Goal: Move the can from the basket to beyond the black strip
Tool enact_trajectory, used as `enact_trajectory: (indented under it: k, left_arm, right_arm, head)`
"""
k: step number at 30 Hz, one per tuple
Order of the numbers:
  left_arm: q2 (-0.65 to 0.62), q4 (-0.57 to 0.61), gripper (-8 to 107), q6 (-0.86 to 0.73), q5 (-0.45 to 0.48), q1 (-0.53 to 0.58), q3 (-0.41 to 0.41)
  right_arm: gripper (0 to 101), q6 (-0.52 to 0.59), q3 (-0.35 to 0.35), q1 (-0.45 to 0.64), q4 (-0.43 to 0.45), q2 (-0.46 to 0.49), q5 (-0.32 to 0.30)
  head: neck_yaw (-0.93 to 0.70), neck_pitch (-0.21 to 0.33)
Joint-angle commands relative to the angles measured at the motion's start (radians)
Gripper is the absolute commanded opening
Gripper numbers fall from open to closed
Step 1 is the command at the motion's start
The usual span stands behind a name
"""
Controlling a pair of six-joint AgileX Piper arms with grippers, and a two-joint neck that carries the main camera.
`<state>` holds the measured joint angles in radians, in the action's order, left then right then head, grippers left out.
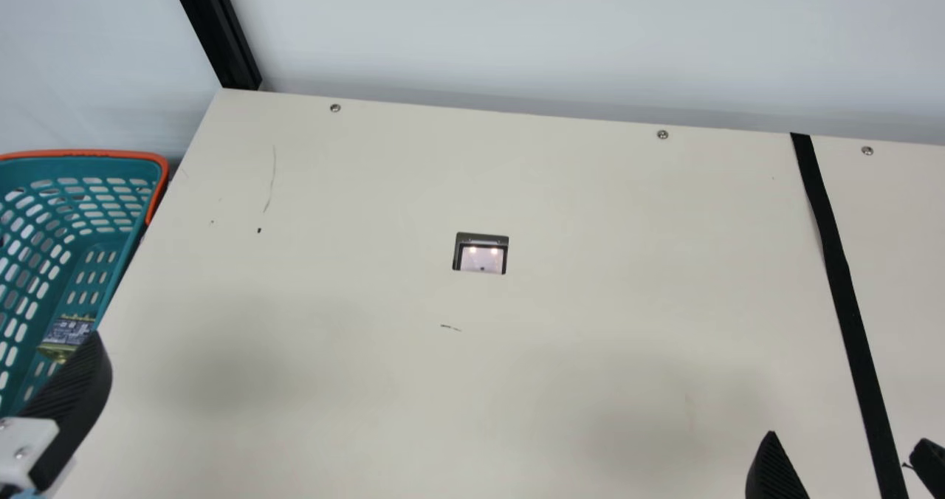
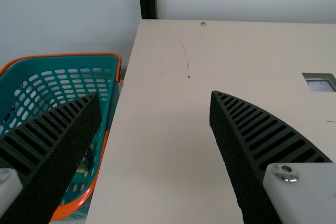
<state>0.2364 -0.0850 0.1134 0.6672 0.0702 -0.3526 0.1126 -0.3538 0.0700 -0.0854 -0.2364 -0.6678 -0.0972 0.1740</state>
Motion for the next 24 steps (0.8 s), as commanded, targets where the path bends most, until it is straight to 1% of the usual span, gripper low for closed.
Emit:
enact_trajectory:
  k: [1, 24]
  left_arm:
    - [0.0, 0.0, 90, 0.0, 0.0, 0.0, 0.0]
    - [0.0, 0.0, 90, 0.0, 0.0, 0.0, 0.0]
  right_arm:
    - [101, 0.0, 0.0, 0.0, 0.0, 0.0, 0.0]
    - [101, 0.0, 0.0, 0.0, 0.0, 0.0, 0.0]
  head:
    - [-0.012, 0.031]
    - [-0.012, 0.031]
